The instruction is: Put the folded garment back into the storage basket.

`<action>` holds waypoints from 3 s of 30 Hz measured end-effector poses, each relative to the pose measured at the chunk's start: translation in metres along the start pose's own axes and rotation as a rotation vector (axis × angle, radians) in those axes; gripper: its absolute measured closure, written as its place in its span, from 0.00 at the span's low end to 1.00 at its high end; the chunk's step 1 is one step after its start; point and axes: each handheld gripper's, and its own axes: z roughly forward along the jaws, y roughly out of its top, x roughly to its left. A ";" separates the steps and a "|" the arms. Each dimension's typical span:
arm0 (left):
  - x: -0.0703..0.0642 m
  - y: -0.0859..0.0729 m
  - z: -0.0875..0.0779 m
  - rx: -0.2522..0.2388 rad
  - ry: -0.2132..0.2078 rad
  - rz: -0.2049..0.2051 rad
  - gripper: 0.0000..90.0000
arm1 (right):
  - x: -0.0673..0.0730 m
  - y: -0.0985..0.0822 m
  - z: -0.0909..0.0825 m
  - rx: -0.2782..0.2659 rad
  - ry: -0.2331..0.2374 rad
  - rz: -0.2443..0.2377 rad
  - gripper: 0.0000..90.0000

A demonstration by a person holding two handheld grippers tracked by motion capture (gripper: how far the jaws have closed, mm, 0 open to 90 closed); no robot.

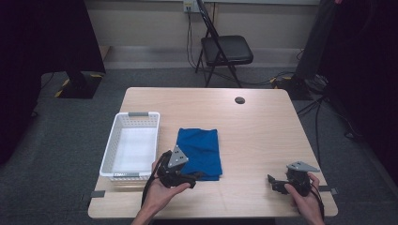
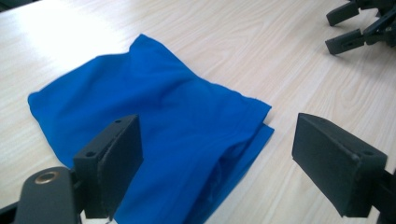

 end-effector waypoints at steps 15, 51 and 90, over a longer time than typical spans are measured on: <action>0.000 0.019 0.010 -0.005 0.002 0.014 0.18 | 0.000 0.000 0.000 0.000 0.000 0.000 0.09; 0.018 0.053 0.034 0.035 0.019 0.012 0.17 | 0.000 0.000 0.000 0.000 0.000 0.000 0.09; 0.075 0.036 0.102 0.188 0.055 -0.140 0.19 | 0.000 0.001 0.001 0.000 0.004 -0.005 0.09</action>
